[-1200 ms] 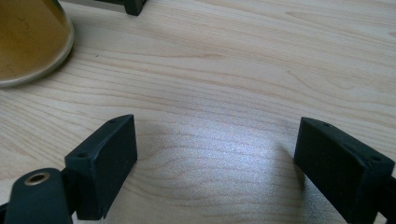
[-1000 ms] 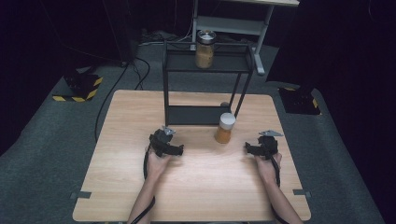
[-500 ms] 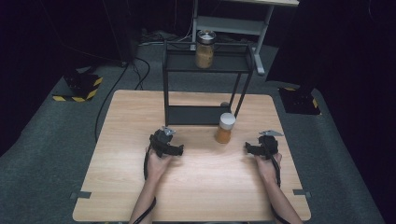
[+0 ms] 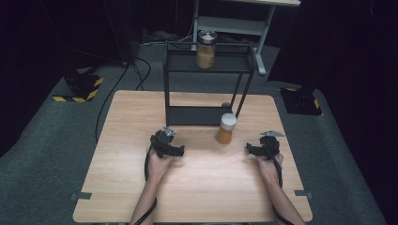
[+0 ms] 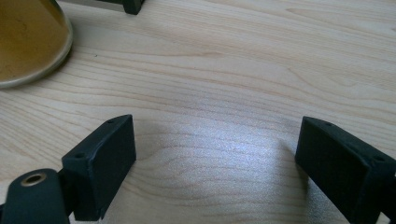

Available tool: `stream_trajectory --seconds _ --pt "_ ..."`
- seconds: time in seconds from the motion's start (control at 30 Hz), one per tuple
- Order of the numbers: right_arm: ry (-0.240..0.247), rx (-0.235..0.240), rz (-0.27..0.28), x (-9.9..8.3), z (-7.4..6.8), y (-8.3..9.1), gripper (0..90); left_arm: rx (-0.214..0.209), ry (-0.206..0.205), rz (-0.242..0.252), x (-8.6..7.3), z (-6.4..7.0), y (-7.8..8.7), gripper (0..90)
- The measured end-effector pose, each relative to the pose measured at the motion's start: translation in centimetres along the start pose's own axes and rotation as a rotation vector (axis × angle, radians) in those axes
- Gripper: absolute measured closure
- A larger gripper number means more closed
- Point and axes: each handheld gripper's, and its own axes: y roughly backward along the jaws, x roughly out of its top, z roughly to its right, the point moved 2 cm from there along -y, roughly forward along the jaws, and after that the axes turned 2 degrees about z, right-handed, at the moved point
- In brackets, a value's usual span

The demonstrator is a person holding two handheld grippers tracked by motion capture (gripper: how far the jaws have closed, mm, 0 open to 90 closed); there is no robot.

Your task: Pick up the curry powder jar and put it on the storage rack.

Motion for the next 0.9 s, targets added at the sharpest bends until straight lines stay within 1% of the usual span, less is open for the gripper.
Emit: stream_trajectory --seconds 0.23,0.43,0.47,0.5,0.53,0.6,0.63,0.73,0.77,0.9 --pt "-0.001 0.001 -0.003 0.0 0.0 0.0 9.7 0.000 0.000 0.000 0.0 0.0 0.0 2.8" --pt "0.004 0.008 -0.011 0.2 0.0 -0.1 6.2 0.000 0.000 0.000 0.0 0.0 0.0 2.8" --pt "0.009 0.028 -0.011 0.1 0.2 0.0 5.5 0.000 0.000 0.000 0.0 0.0 0.0 2.8" --pt "0.009 0.028 -0.011 0.1 0.2 0.0 5.5 0.000 0.000 0.000 0.0 0.0 0.0 2.8" --pt "0.006 0.048 -0.004 0.0 0.5 0.0 5.1 0.000 0.000 0.000 0.0 0.0 0.0 2.8" --pt "0.003 0.071 0.003 -0.1 0.6 0.1 4.8 0.000 0.000 0.000 0.0 0.0 0.0 2.8" --pt "0.003 0.071 0.003 -0.1 0.6 0.1 4.8 0.000 0.000 0.000 0.0 0.0 0.0 2.8" --pt "0.031 0.101 0.008 0.0 0.4 0.4 4.7 0.000 0.000 0.000 0.0 0.0 0.0 2.8" --pt "0.031 0.101 0.008 0.0 0.4 0.4 4.7 0.000 0.000 0.000 0.0 0.0 0.0 2.8" --pt "0.055 0.144 0.017 0.1 0.2 0.9 4.7 0.000 0.000 0.000 0.0 0.0 0.0 2.8"
